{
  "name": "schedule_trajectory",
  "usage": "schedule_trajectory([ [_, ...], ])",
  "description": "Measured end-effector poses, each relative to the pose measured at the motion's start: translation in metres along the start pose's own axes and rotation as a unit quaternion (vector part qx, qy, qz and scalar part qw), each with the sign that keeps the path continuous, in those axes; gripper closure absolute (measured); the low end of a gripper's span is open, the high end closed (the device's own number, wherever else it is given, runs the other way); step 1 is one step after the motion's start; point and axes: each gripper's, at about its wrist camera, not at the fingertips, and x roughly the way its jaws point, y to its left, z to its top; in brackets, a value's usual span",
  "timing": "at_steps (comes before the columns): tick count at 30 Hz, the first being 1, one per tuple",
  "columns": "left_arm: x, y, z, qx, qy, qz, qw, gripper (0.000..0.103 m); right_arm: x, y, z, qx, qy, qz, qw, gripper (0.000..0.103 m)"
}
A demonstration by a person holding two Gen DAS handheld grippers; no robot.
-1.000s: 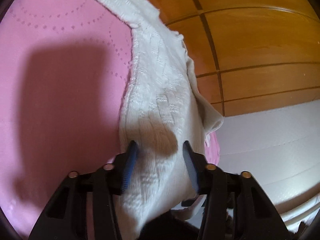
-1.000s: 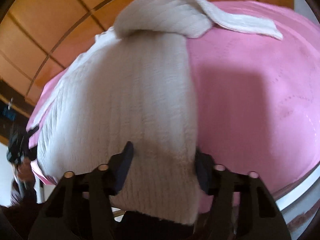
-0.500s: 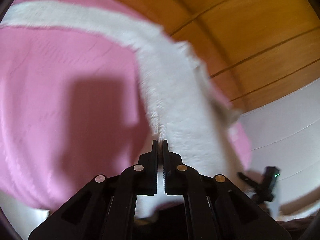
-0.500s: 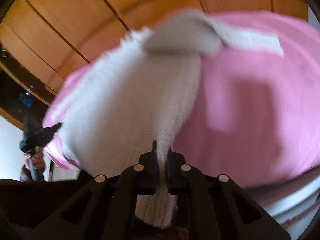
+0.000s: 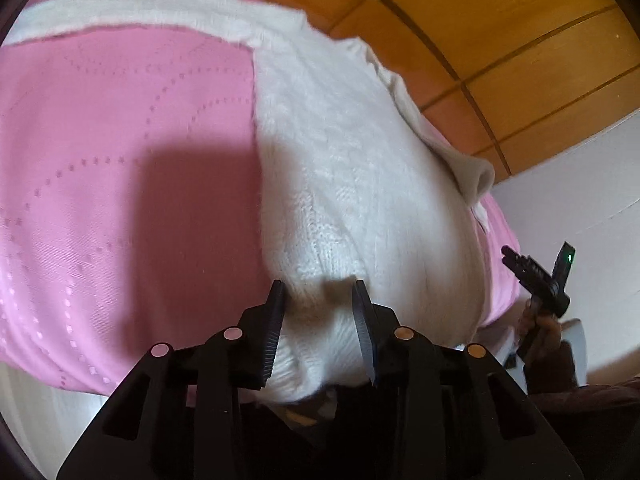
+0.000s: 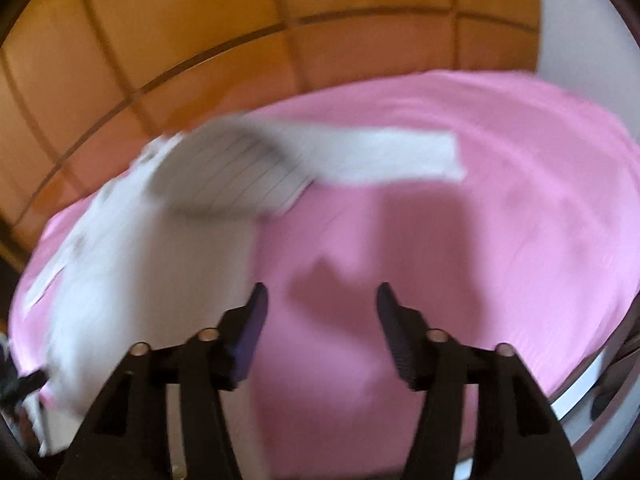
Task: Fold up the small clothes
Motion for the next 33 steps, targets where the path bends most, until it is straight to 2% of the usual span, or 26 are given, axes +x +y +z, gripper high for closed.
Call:
schedule_trajectory([
  [2, 0.0, -0.004, -0.001, 0.009, -0.015, -0.001, 0.9998, 0.045, 0.018, -0.001, 0.016, -0.012, -0.005, -0.019, 1.0, 0.043],
  [4, 0.006, -0.008, 0.0, 0.011, -0.004, 0.0, 0.9999, 0.046, 0.041, 0.004, 0.028, -0.028, -0.004, -0.042, 0.999, 0.042],
  [5, 0.01, -0.011, 0.0, 0.018, 0.005, -0.004, 0.9998, 0.058, 0.052, 0.005, 0.034, -0.032, -0.002, -0.051, 0.998, 0.042],
  [6, 0.013, -0.014, 0.001, 0.027, 0.015, -0.005, 0.9995, 0.076, 0.063, 0.006, 0.039, -0.033, -0.002, -0.057, 0.998, 0.042],
  [7, 0.013, -0.014, 0.0, 0.033, 0.022, -0.008, 0.9992, 0.083, 0.072, 0.007, 0.041, -0.036, -0.001, -0.059, 0.998, 0.042],
  [8, 0.011, -0.015, 0.0, 0.038, 0.023, -0.006, 0.999, 0.099, 0.082, 0.008, 0.045, -0.045, -0.002, -0.07, 0.996, 0.042],
  [11, -0.005, -0.009, 0.001, 0.035, 0.012, 0.006, 0.9993, 0.1, 0.105, 0.003, 0.053, -0.063, -0.008, -0.107, 0.992, 0.047],
  [12, -0.011, -0.005, -0.001, 0.031, 0.011, 0.007, 0.9994, 0.1, 0.109, 0.0, 0.057, -0.06, -0.009, -0.108, 0.992, 0.052],
  [13, -0.016, 0.002, -0.002, 0.024, 0.011, 0.017, 0.9995, 0.1, 0.113, -0.004, 0.062, -0.053, -0.01, -0.109, 0.993, 0.067],
  [14, -0.018, 0.007, -0.003, 0.016, 0.012, 0.028, 0.9994, 0.1, 0.115, -0.009, 0.067, -0.047, -0.01, -0.115, 0.992, 0.097],
  [15, -0.019, 0.012, -0.004, 0.007, 0.015, 0.037, 0.9992, 0.1, 0.113, -0.018, 0.073, -0.029, -0.007, -0.118, 0.993, 0.099],
  [17, -0.023, 0.026, -0.006, -0.013, 0.023, 0.052, 0.9983, 0.1, 0.1, -0.031, 0.081, 0.008, -0.016, -0.101, 0.995, 0.1],
  [19, -0.031, 0.036, -0.004, -0.032, 0.014, 0.069, 0.997, 0.1, 0.075, -0.041, 0.092, 0.022, -0.033, -0.089, 0.995, 0.1],
  [21, -0.039, 0.039, 0.002, -0.041, -0.005, 0.069, 0.9967, 0.1, 0.047, -0.048, 0.101, 0.024, -0.051, -0.081, 0.995, 0.1],
  [25, -0.051, 0.035, 0.023, -0.028, -0.042, 0.077, 0.9957, 0.1, -0.015, -0.059, 0.115, 0.011, -0.094, -0.101, 0.99, 0.103],
  [27, -0.047, 0.027, 0.031, -0.016, -0.045, 0.086, 0.9951, 0.1, -0.033, -0.07, 0.124, 0.018, -0.1, -0.114, 0.988, 0.103],
  [29, -0.038, 0.021, 0.039, -0.008, -0.045, 0.078, 0.9959, 0.1, -0.05, -0.077, 0.127, 0.025, -0.106, -0.128, 0.986, 0.103],
  [31, -0.028, 0.012, 0.043, 0.004, -0.04, 0.07, 0.9968, 0.1, -0.05, -0.085, 0.134, 0.028, -0.102, -0.136, 0.985, 0.103],
  [32, -0.024, 0.008, 0.043, 0.009, -0.037, 0.066, 0.9971, 0.1, -0.048, -0.088, 0.134, 0.035, -0.092, -0.108, 0.989, 0.098],
  [33, -0.02, 0.005, 0.043, 0.014, -0.034, 0.062, 0.9974, 0.1, -0.047, -0.092, 0.133, 0.04, -0.085, -0.08, 0.992, 0.078],
])
